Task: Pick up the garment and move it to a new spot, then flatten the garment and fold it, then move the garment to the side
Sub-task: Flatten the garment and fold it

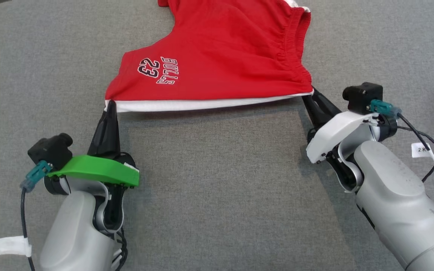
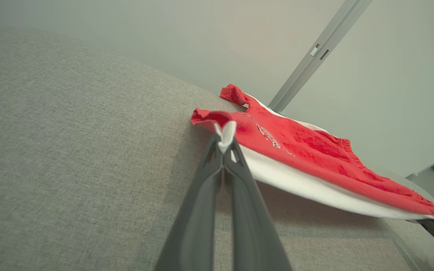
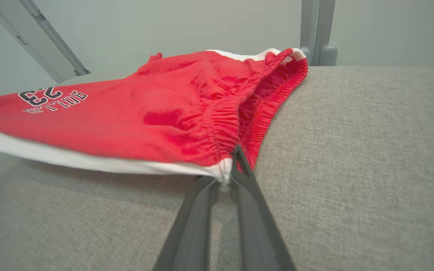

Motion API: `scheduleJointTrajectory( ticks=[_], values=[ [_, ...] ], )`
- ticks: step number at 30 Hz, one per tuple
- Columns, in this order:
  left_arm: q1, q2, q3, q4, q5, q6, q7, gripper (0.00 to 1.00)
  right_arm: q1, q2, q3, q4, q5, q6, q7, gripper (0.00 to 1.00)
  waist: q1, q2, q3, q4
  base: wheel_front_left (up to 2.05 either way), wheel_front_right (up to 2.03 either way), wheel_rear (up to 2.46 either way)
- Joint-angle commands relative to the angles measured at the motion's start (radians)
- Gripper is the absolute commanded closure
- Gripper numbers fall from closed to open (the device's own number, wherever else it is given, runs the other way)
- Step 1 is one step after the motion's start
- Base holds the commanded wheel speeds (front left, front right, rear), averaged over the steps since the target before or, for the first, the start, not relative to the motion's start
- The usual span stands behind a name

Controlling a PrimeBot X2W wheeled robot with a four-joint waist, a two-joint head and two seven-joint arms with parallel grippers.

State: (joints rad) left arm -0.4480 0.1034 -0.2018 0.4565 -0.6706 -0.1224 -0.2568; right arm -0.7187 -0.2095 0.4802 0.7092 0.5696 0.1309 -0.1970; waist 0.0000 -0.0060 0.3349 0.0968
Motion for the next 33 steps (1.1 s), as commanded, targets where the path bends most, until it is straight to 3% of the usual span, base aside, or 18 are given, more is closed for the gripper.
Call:
scheduleJointTrajectory(
  ticks=[1,15,23,33],
  values=[
    [0.028,-0.002,-0.002,-0.012,0.015,-0.002,-0.007,1.0,0.027,-0.014,0.007,-0.015,0.013,0.0,-0.018,1.0,0.0,0.006,-0.013,-0.001,0.0,0.0,0.0],
    [0.34,-0.02,-0.005,-0.254,0.082,0.023,-0.008,1.0,0.355,-0.067,-0.074,-0.287,-0.021,0.0,-0.067,1.0,0.0,0.006,-0.106,0.012,0.0,0.0,0.0],
    [0.529,-0.021,-0.014,-0.364,0.106,0.07,-0.008,1.0,0.58,-0.029,-0.176,-0.443,-0.107,0.0,-0.053,1.0,0.0,0.006,-0.2,0.023,0.0,0.0,0.0],
    [0.624,-0.005,-0.023,-0.454,0.118,0.105,0.008,1.0,0.77,0.032,-0.246,-0.635,-0.184,0.0,0.028,1.0,0.0,0.006,-0.271,0.013,0.0,0.0,0.0]
  ],
)
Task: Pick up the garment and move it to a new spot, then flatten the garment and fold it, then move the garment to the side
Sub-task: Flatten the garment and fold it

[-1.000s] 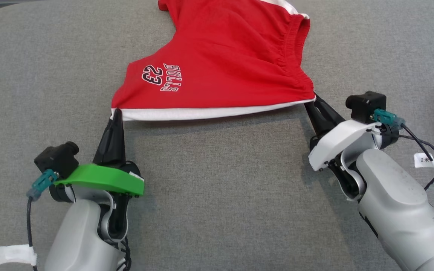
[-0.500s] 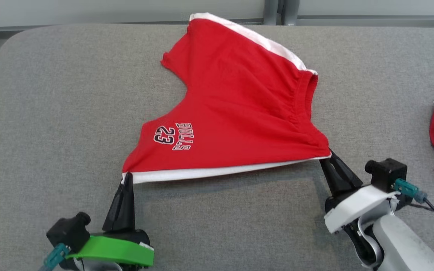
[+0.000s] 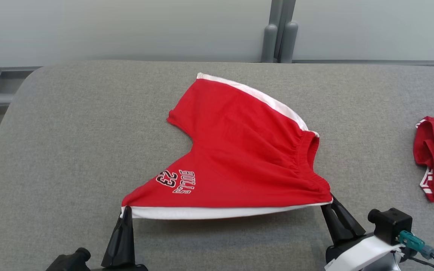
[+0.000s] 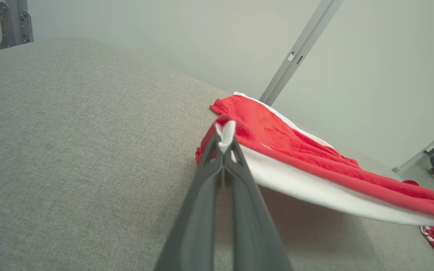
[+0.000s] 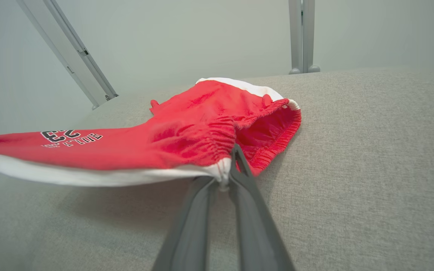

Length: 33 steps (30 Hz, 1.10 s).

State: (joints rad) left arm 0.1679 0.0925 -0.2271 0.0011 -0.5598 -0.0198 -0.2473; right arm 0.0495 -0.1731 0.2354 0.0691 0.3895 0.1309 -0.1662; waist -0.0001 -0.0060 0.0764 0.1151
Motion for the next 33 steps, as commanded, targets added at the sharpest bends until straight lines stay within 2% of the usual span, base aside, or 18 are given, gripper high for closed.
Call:
scheduleJointTrajectory(
  ticks=[1,17,25,33],
  values=[
    [0.015,0.009,0.002,-0.01,0.01,0.006,0.003,1.0,0.018,0.001,-0.005,-0.017,-0.011,0.0,0.006,1.0,0.0001,0.006,-0.015,-0.009,0.0,0.0,0.0],
    [0.095,0.046,-0.015,-0.168,0.025,0.043,0.05,1.0,0.193,0.038,-0.046,-0.249,-0.063,0.0,0.126,1.0,0.0001,0.006,-0.06,-0.033,0.0,0.0,0.0],
    [0.058,0.052,-0.018,-0.15,0.023,0.043,0.061,1.0,0.188,0.045,-0.045,-0.235,-0.051,0.0,0.142,1.0,0.0001,0.006,-0.047,-0.035,0.0,0.0,0.0],
    [-0.115,0.067,-0.025,-0.011,0.039,0.003,0.073,1.0,0.12,0.056,-0.052,-0.148,-0.026,0.0,0.125,1.0,0.0001,0.006,-0.015,-0.036,0.0,0.0,0.0]
  ],
)
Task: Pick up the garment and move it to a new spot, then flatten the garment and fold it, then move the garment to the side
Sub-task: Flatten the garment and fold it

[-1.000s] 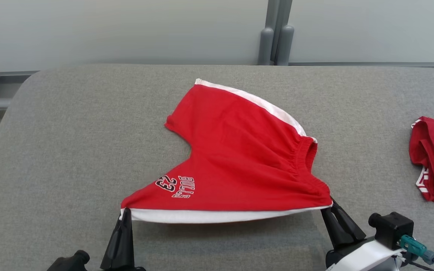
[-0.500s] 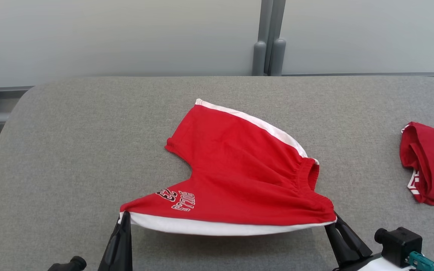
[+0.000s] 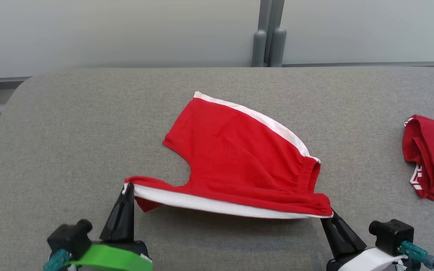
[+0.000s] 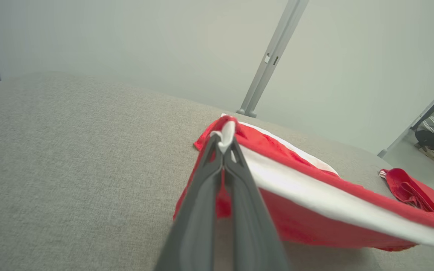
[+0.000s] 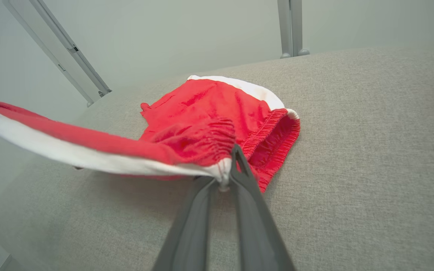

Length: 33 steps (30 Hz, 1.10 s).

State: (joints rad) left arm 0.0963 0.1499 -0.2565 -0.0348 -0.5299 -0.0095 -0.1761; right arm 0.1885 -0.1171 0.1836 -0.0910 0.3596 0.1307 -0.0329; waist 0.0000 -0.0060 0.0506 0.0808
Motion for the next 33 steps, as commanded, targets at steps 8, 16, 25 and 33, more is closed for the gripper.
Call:
scheduleJointTrajectory(
  ticks=[8,16,25,33],
  values=[
    [-0.272,0.02,-0.01,0.235,0.03,-0.047,0.013,1.0,-0.119,0.011,0.025,0.094,0.019,0.0,-0.009,1.0,0.0,0.006,0.071,-0.036,0.0,0.0,0.0],
    [-0.534,0.033,-0.028,0.458,0.054,-0.079,0.029,1.0,-0.271,0.041,0.02,0.194,0.037,0.0,-0.021,1.0,0.0,0.006,0.177,-0.103,0.0,0.0,0.0],
    [-0.794,0.013,-0.072,0.699,0.086,-0.095,0.039,1.0,-0.407,0.063,0.009,0.306,0.041,0.0,-0.044,1.0,0.0,0.006,0.279,-0.157,0.0,0.0,0.0],
    [-0.976,-0.008,-0.113,0.905,0.115,-0.102,0.045,1.0,-0.52,0.065,0.045,0.389,0.074,0.0,-0.077,1.0,0.0,0.006,0.338,-0.197,0.0,0.0,0.0]
  ],
)
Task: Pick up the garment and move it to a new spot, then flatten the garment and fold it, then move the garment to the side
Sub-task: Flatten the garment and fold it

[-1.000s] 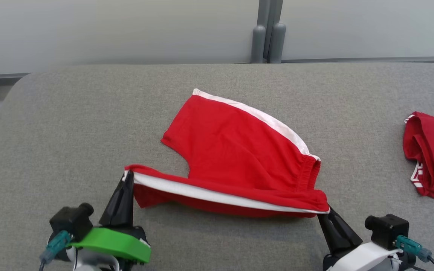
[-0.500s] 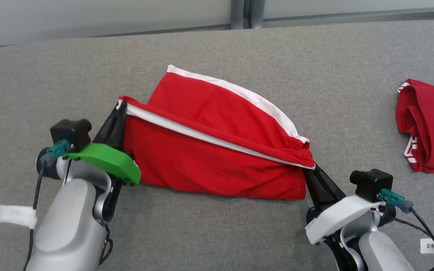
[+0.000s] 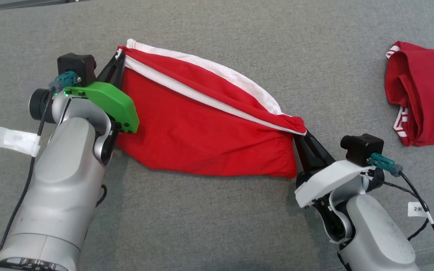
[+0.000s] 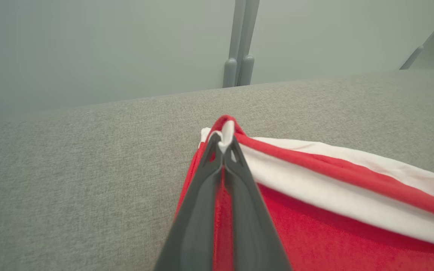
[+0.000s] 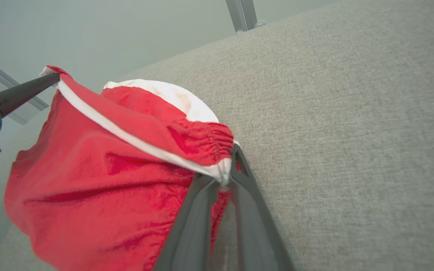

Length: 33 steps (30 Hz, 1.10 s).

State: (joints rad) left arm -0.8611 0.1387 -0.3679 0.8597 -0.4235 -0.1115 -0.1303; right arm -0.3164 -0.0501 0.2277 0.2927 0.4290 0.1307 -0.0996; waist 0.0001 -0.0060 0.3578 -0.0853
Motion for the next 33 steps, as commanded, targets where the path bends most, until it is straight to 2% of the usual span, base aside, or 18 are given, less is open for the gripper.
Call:
scheduleJointTrajectory(
  ticks=[1,12,14,15,16,17,18,27,33],
  values=[
    [-0.035,0.003,-0.005,0.035,0.011,0.0,0.001,1.0,-0.026,-0.002,0.005,0.015,0.007,0.0,-0.012,1.0,-0.0001,0.006,0.036,-0.037,0.0,0.0,0.0],
    [-0.152,-0.009,-0.018,0.212,0.006,-0.004,-0.019,1.0,-0.105,-0.002,0.046,0.091,0.027,0.0,-0.044,1.0,-0.0001,0.006,0.063,-0.062,0.0,0.0,0.0],
    [-0.166,-0.012,-0.017,0.24,0.003,0.007,-0.025,1.0,-0.113,-0.002,0.055,0.102,0.031,0.0,-0.051,0.98,-0.0001,0.006,0.066,-0.063,0.0,0.0,0.0],
    [-0.171,-0.013,-0.016,0.251,0.002,0.009,-0.029,1.0,-0.118,-0.002,0.058,0.106,0.033,0.0,-0.055,0.72,-0.0001,0.006,0.067,-0.064,0.0,0.0,0.0],
    [-0.178,-0.015,-0.014,0.262,0.001,0.016,-0.038,0.75,-0.121,-0.002,0.061,0.11,0.037,0.0,-0.059,0.42,-0.0001,0.006,0.068,-0.063,0.0,0.0,0.0],
    [-0.183,-0.017,-0.013,0.27,0.0,0.018,-0.044,0.16,-0.124,-0.001,0.065,0.111,0.04,0.0,-0.067,0.0,-0.0001,0.006,0.069,-0.063,0.0,0.0,0.0],
    [-0.188,-0.019,-0.013,0.278,-0.002,0.017,-0.05,0.0,-0.124,-0.001,0.068,0.113,0.045,0.0,-0.071,0.0,-0.0001,0.006,0.069,-0.062,0.0,0.0,0.0],
    [-0.209,-0.039,-0.018,0.327,-0.018,0.008,-0.092,0.0,-0.098,-0.002,0.069,0.063,0.033,0.0,-0.102,0.0,-0.0001,0.006,0.05,-0.051,0.0,0.0,0.0],
    [-0.177,-0.05,-0.028,0.337,-0.037,-0.004,-0.108,0.0,-0.046,-0.001,0.03,-0.008,0.005,0.0,-0.099,0.0,-0.0001,0.006,0.021,-0.038,0.0,0.0,0.0]
  ],
)
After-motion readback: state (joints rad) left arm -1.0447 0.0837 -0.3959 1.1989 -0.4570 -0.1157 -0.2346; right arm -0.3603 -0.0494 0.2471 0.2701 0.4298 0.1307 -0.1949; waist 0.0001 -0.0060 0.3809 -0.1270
